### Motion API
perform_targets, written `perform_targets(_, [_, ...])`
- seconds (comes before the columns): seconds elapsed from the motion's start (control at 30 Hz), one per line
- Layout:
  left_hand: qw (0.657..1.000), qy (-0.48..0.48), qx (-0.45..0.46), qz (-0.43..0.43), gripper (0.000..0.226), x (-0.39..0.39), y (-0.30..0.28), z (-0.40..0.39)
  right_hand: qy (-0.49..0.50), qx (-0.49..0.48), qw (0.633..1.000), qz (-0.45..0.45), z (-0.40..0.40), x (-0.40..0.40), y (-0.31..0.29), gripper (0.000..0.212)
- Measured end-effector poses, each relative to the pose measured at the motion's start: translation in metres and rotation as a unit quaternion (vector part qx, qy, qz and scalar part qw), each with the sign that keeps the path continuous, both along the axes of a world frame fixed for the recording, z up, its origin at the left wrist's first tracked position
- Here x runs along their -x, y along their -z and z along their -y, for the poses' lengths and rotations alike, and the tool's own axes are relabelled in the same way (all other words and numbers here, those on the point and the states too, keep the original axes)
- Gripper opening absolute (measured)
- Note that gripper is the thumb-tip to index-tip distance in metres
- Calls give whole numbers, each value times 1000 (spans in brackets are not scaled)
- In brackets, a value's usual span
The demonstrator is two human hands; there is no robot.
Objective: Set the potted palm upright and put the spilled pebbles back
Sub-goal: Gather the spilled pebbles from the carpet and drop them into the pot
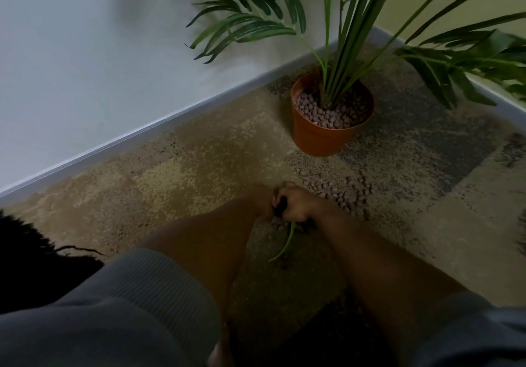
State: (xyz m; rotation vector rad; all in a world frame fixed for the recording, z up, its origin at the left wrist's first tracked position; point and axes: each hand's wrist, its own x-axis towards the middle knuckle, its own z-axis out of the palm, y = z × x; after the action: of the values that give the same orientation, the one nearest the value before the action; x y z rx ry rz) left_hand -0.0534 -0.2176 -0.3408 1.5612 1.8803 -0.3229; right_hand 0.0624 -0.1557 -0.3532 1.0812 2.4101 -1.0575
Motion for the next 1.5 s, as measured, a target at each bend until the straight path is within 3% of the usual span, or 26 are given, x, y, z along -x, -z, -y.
perform_targets(0.13, [998, 12, 36, 52, 30, -2, -5, 4, 3, 28, 999, 41, 4, -3, -3, 55])
perform_targets(0.2, [993, -13, 53, 108, 36, -1, -2, 9, -13, -16, 999, 36, 8, -4, 1, 64])
perform_targets(0.27, [988, -49, 37, 139, 66, -3, -1, 17, -38, -93, 995, 23, 12, -3, 7, 66])
perform_targets(0.33, [994, -57, 0, 93, 105, -7, -4, 26, -47, -122, 991, 8, 13, -5, 10, 60])
perform_targets(0.37, [996, -47, -12, 70, 114, -9, -4, 29, -44, -117, 992, -2, 13, -6, 11, 53])
perform_targets(0.47, [998, -49, -25, 40, 117, -11, 0, 31, -21, -93, 995, -33, 12, -9, 12, 31])
perform_targets(0.6, [998, -59, -15, 32, 108, -12, 3, 28, -23, -123, 992, -26, 12, -8, 11, 33])
perform_targets(0.8, [993, -98, -54, 36, 50, -13, 8, 24, -26, -130, 991, -17, 15, -5, 8, 30])
perform_targets(0.97, [994, -88, -57, 21, 32, -13, 5, 25, -19, -123, 992, -9, 16, -4, 6, 28])
perform_targets(1.13, [993, -96, -75, 8, 24, -16, 8, 24, 124, -5, 990, -71, 14, -10, -2, 21])
perform_targets(1.23, [989, -116, -95, 13, 26, -16, 9, 25, 292, 131, 943, -92, 10, -9, -8, 21])
perform_targets(1.3, [989, -101, -106, 17, 25, -16, 11, 25, 377, 244, 885, -122, 7, -8, -11, 18])
perform_targets(1.43, [991, -83, -108, 11, 26, -16, 13, 24, 474, 386, 764, -207, 4, -9, -6, 25])
perform_targets(1.5, [991, -78, -111, 12, 27, -15, 14, 23, 496, 417, 729, -222, 3, -11, -3, 21])
